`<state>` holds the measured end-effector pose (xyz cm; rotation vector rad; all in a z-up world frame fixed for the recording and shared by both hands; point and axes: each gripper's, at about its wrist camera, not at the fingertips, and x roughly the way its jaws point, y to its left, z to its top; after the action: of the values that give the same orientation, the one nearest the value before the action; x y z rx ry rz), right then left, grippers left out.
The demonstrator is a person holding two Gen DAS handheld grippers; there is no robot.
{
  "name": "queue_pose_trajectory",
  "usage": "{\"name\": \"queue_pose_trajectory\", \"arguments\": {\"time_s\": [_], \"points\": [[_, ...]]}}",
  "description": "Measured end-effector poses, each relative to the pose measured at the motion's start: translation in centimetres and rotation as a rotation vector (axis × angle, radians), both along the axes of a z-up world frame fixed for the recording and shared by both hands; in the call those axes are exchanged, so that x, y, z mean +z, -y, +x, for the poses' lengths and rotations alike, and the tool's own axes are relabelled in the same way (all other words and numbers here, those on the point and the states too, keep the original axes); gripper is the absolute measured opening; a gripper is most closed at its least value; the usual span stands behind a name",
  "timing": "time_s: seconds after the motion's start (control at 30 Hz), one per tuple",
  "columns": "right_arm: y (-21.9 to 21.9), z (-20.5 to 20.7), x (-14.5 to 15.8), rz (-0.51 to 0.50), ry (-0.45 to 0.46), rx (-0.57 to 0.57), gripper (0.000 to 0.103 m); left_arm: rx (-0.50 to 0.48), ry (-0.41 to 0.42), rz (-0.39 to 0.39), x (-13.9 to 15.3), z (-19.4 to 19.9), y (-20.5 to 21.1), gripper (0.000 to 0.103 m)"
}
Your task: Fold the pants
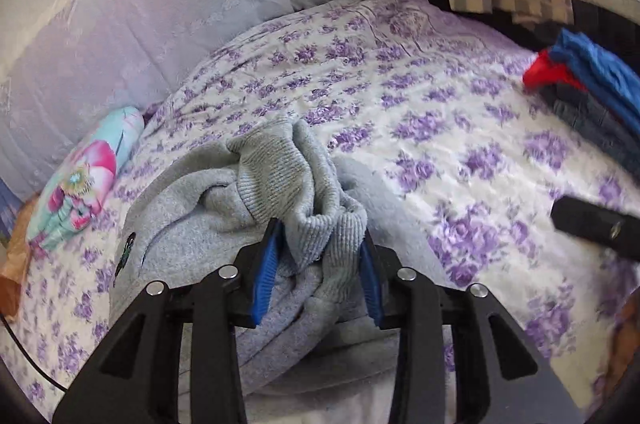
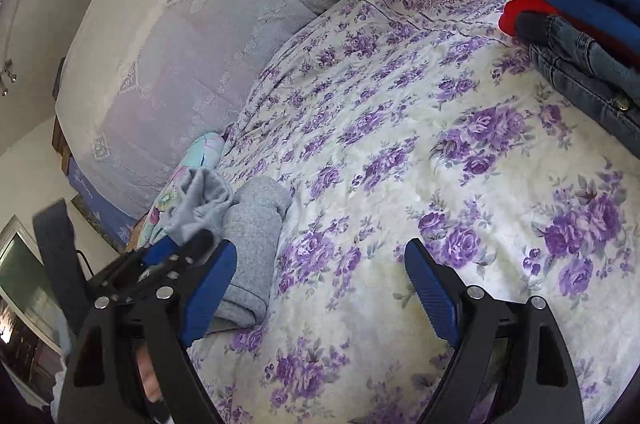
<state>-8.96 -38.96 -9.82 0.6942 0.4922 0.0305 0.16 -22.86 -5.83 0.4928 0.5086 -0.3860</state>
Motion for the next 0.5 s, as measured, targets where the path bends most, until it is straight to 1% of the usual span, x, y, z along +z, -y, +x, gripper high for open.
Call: {"name": "queue_pose_trajectory", "arguments": {"time_s": [0.03, 0.07, 0.1, 0.2, 0.27, 0.3, 0.33, 0.37, 0.4, 0.43, 0.5], "points": [[0.0, 0.1, 0.0, -0.001, -0.001, 0.002, 0.086, -0.007, 0.038, 0.026, -0.5, -0.5, 0.3, 0.036], [0.0, 0.1, 0.0, 0.0, -0.002, 0.004, 0.086, -0.013, 0.038, 0.024, -0.6, -0.7, 0.2, 0.036], [0.0, 0.2, 0.0, 0.002, -0.003, 0.005, 0.086, -0.02, 0.018, -0.002, -0.2, -0.6, -0.2, 0.037], [0.1, 0.3, -0.1, 0.005, -0.006, 0.005, 0.086, -0.042, -0.05, -0.107, 1.7, -0.4, -2.2, 0.038], [0.1, 0.3, 0.0, 0.002, -0.008, 0.004, 0.086, -0.049, -0.074, -0.17, 3.2, -0.7, -3.9, 0.04], [0.1, 0.3, -0.1, 0.0, -0.01, 0.004, 0.086, -0.059, -0.084, -0.211, 4.0, -0.9, -5.0, 0.043], [0.0, 0.4, 0.0, -0.005, -0.015, 0.003, 0.086, -0.07, -0.091, -0.255, 4.9, -1.3, -5.9, 0.044], [-0.1, 0.4, 0.0, -0.011, -0.019, 0.002, 0.086, -0.069, -0.083, -0.288, 5.8, -1.6, -7.0, 0.046], [-0.2, 0.5, 0.0, -0.018, -0.024, 0.001, 0.086, -0.056, -0.06, -0.309, 6.6, -1.8, -8.0, 0.053], [-0.3, 0.6, 0.1, -0.028, -0.03, -0.001, 0.086, -0.038, -0.035, -0.321, 7.2, -1.9, -8.7, 0.057], [-0.7, 0.8, 0.4, -0.057, -0.042, 0.003, 0.086, -0.006, -0.013, -0.342, 8.1, -1.7, -10.1, 0.057]]}}
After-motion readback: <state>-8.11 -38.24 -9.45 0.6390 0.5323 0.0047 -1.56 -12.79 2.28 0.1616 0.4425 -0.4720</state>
